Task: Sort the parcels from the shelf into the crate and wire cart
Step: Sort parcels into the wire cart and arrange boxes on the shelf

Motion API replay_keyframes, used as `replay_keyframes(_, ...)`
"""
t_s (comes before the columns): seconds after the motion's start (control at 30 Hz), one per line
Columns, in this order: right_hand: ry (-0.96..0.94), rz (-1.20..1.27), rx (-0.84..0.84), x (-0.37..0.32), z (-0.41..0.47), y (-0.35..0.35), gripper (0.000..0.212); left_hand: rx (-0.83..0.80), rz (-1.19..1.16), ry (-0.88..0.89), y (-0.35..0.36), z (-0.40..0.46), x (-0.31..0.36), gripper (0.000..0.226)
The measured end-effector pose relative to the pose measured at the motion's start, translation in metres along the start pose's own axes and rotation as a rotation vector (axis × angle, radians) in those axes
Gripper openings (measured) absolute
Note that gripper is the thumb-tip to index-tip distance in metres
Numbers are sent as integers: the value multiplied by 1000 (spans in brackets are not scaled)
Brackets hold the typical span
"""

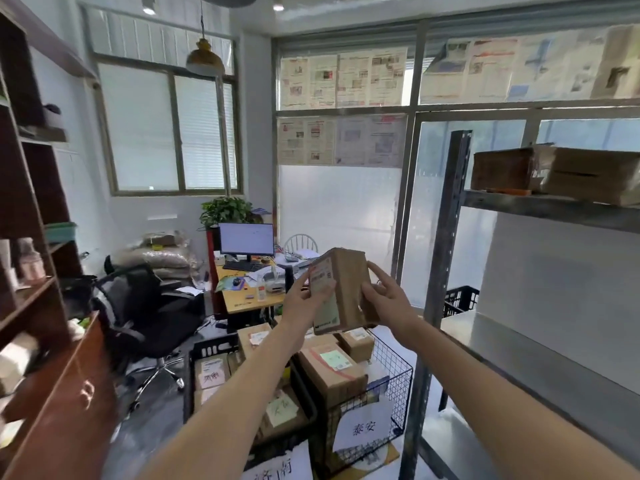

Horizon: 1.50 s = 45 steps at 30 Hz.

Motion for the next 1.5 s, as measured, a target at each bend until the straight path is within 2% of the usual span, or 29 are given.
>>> replay_keyframes(0.33, -77, -172, -16, 1, 50, 44, 27, 113, 65, 48, -70, 11, 4, 50)
replay_keyframes(0.47, 9, -187, -121, 11, 72, 56, 53, 159, 80, 50, -84, 23, 3, 54)
replay_keyframes(0.57, 56, -136, -219, 18, 88, 63, 62, 196, 101, 37, -92, 37, 0, 58)
replay_keyframes(0.7, 106, -77, -266, 31, 117, 60, 68, 227, 156, 12, -95, 58, -9, 63)
replay_keyframes(0.9, 144, -85, -280, 62, 153, 20, 65, 227, 256, -53, -79, 90, -42, 56)
replay_keyframes(1.13, 278, -165, -236, 143, 183, -60, 65, 256, 314, -153, -54, 132, -115, 50)
replay_keyframes(1.33, 415, -208, -174, 216, 195, -107, 62, 141, 421, -245, -29, 183, -179, 50)
replay_keyframes(1.5, 504, -248, -56, 278, 215, -132, 63, 8, 496, -289, -19, 235, -236, 50)
Point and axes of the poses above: each hand's wrist, its own z-axis towards the middle knuckle, its own y-axis out of the palm, x = y × z, the point moved 6 cm from there along z, towards the middle knuckle, and after that the axes turned 5 degrees about -x, right-handed, at the moved point
